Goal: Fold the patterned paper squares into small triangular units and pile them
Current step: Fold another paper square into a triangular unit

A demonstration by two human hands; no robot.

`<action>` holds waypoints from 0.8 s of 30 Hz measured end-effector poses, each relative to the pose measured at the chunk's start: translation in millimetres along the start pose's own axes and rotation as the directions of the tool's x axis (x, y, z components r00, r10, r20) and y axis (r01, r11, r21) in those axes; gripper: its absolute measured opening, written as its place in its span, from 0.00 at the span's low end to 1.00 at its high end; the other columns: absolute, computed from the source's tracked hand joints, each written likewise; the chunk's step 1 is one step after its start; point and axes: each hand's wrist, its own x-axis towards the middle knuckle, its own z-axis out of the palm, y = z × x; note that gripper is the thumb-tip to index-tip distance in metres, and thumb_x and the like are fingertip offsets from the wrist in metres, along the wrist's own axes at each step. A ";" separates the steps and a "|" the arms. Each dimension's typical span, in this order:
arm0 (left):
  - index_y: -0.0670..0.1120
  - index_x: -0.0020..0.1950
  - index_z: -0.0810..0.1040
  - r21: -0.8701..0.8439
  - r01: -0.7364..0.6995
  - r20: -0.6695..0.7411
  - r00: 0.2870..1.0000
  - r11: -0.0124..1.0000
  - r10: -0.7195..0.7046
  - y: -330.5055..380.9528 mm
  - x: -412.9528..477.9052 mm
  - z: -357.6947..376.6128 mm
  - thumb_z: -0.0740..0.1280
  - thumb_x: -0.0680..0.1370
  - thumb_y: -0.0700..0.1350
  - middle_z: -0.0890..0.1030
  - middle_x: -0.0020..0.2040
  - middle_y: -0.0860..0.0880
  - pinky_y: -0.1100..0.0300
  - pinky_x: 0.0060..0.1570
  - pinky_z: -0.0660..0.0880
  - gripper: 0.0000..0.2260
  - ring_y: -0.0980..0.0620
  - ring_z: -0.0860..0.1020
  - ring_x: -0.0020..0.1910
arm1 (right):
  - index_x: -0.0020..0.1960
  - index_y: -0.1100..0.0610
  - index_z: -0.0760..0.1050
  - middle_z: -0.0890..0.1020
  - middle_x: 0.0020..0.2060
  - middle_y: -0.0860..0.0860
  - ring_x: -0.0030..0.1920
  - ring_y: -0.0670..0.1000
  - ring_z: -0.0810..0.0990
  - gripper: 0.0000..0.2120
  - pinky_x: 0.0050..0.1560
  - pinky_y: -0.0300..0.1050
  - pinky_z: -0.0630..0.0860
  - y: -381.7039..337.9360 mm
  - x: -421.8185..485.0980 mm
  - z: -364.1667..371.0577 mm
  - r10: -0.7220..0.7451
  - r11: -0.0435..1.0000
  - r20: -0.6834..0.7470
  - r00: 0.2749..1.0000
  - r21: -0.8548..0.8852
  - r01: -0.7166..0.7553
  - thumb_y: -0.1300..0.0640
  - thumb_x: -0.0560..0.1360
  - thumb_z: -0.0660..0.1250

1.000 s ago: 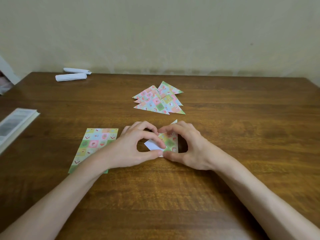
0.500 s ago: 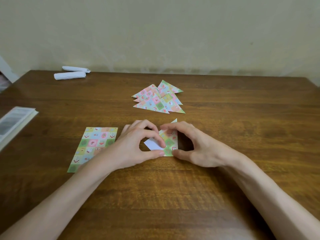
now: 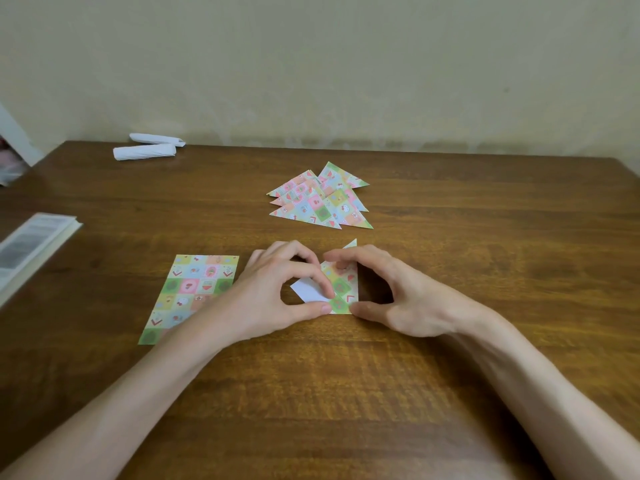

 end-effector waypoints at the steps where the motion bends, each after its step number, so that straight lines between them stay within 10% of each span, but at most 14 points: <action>1: 0.65 0.50 0.83 0.006 -0.011 -0.006 1.000 1.000 0.011 -0.5 -0.5 0.4 0.75 0.74 0.61 0.73 0.58 0.63 0.60 0.66 0.57 0.07 0.61 0.68 0.68 | 0.77 0.44 0.67 0.74 0.68 0.43 0.73 0.43 0.69 0.34 0.77 0.48 0.64 -0.4 -0.6 0.3 -0.009 1.000 -0.008 1.000 0.015 0.009 0.62 0.76 0.75; 7: 0.64 0.50 0.84 0.029 -0.092 -0.064 0.994 0.995 0.094 -2.9 -2.2 3.6 0.68 0.77 0.65 0.75 0.57 0.62 0.57 0.66 0.62 0.09 0.58 0.70 0.67 | 0.67 0.49 0.79 0.80 0.64 0.42 0.69 0.45 0.76 0.23 0.73 0.49 0.70 8.9 -5.5 -1.6 -0.071 0.995 -0.287 0.955 0.051 0.090 0.68 0.77 0.70; 10: 0.62 0.51 0.85 0.105 -0.180 -0.098 0.977 0.978 0.190 -4.0 -2.5 4.9 0.68 0.79 0.60 0.77 0.54 0.62 0.55 0.62 0.66 0.08 0.58 0.75 0.62 | 0.59 0.45 0.82 0.80 0.58 0.39 0.63 0.42 0.76 0.11 0.67 0.50 0.72 13.2 -3.6 1.5 -0.063 0.980 -0.377 0.924 -0.197 -0.014 0.50 0.77 0.73; 15: 0.57 0.53 0.87 0.168 -0.265 -0.093 0.955 0.949 0.283 -3.4 -4.9 2.9 0.72 0.79 0.54 0.79 0.50 0.61 0.54 0.53 0.72 0.06 0.58 0.78 0.52 | 0.59 0.43 0.82 0.79 0.56 0.40 0.62 0.44 0.74 0.23 0.64 0.52 0.72 13.8 0.3 13.8 -0.069 0.939 -0.396 0.916 -0.336 -0.075 0.30 0.74 0.65; 24: 0.55 0.49 0.86 0.221 -0.300 -0.105 0.939 0.928 0.329 9.4 -7.4 9.5 0.69 0.79 0.56 0.80 0.43 0.60 0.58 0.46 0.72 0.08 0.62 0.76 0.42 | 0.60 0.44 0.81 0.78 0.54 0.41 0.60 0.46 0.74 0.26 0.62 0.48 0.69 6.1 8.5 27.2 -0.044 0.931 -0.475 0.879 -0.340 -0.137 0.30 0.69 0.65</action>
